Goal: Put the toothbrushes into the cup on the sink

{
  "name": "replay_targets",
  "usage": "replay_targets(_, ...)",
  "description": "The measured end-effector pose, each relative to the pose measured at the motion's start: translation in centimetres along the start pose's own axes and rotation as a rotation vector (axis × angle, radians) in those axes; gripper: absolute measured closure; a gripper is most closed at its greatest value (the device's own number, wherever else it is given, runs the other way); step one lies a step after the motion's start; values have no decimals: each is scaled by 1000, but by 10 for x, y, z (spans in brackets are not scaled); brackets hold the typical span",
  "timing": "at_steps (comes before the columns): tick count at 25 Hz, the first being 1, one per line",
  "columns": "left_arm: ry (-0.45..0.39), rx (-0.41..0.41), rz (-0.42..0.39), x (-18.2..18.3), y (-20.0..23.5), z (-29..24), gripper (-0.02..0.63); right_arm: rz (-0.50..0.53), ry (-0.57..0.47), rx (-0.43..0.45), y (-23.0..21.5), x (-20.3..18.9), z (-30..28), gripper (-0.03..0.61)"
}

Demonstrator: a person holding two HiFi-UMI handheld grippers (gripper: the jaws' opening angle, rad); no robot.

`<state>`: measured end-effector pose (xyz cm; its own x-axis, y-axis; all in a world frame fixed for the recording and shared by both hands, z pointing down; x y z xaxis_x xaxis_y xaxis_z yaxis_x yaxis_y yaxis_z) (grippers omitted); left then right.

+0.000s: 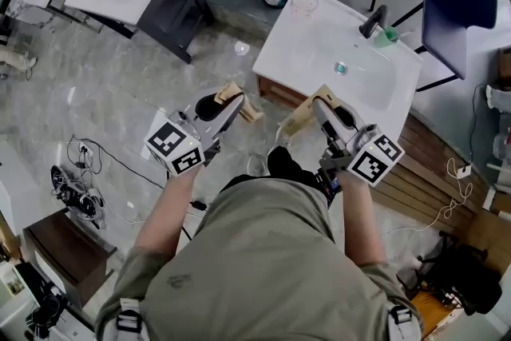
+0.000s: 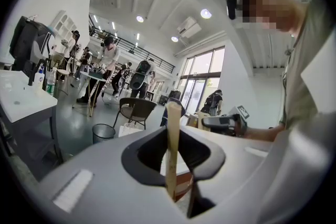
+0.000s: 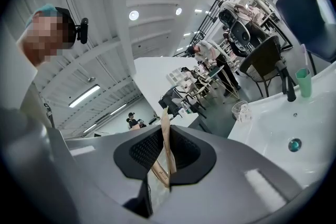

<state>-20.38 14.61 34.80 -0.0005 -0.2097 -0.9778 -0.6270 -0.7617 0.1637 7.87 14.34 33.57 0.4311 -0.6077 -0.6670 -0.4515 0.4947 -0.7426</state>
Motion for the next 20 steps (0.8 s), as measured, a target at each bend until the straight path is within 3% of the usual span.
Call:
replay_targets(13,36,-24,17,3,20,-78,555,-41,4,-12,-61,45,-7,529)
replay_targets(20,56,-51,-31,20,17,-108,555,-52,-20,6,-77,66,-3,529)
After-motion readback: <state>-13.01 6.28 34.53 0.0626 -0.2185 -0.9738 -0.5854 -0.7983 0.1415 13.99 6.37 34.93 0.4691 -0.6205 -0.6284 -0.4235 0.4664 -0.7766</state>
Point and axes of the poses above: the fingertips, and each gripper's own axes: z backward along the fingers, y to its left, x out of its top, the point moved 8 cm from there along z, backward along the fingers, and after that the axes turned 10 degrees about -z, right-handed, at the moved point
